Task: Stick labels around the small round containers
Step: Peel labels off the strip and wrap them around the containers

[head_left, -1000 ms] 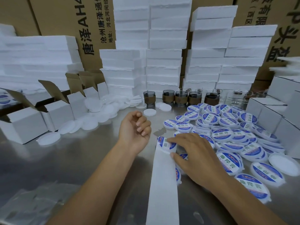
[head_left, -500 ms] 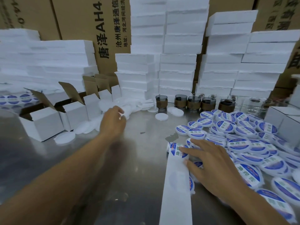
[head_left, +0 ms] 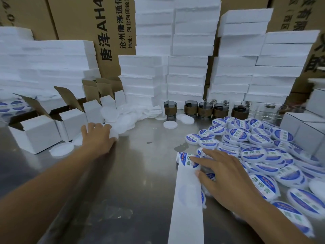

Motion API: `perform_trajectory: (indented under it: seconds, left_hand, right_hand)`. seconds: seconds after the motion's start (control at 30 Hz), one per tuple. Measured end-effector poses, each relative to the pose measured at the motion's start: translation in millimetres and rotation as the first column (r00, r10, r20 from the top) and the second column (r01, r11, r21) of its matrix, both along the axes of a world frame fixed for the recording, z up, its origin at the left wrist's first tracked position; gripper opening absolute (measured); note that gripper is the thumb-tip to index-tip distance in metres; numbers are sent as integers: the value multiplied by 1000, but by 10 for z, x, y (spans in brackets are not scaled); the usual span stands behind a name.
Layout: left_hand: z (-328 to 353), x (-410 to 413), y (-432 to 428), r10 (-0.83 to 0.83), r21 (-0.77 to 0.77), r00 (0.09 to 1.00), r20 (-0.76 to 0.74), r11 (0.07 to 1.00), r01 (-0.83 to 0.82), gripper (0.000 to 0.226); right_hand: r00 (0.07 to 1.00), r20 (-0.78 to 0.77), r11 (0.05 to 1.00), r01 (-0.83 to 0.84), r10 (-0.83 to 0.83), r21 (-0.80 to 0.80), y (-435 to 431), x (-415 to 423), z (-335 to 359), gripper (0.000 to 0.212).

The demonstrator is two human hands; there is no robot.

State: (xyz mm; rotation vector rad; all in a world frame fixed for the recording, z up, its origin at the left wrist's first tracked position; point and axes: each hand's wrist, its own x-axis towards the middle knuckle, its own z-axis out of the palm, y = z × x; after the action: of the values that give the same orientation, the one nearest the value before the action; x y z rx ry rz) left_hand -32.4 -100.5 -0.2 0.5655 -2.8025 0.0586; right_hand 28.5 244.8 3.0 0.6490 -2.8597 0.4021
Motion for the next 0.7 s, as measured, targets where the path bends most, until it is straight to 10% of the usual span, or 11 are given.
perform_trajectory:
  seconds: [0.7]
  left_hand:
    - [47,-34,182,-127,531,969,-212,817,223,44]
  right_hand:
    - [999,-42,999,-11,9,-42,33,-16,-44,43]
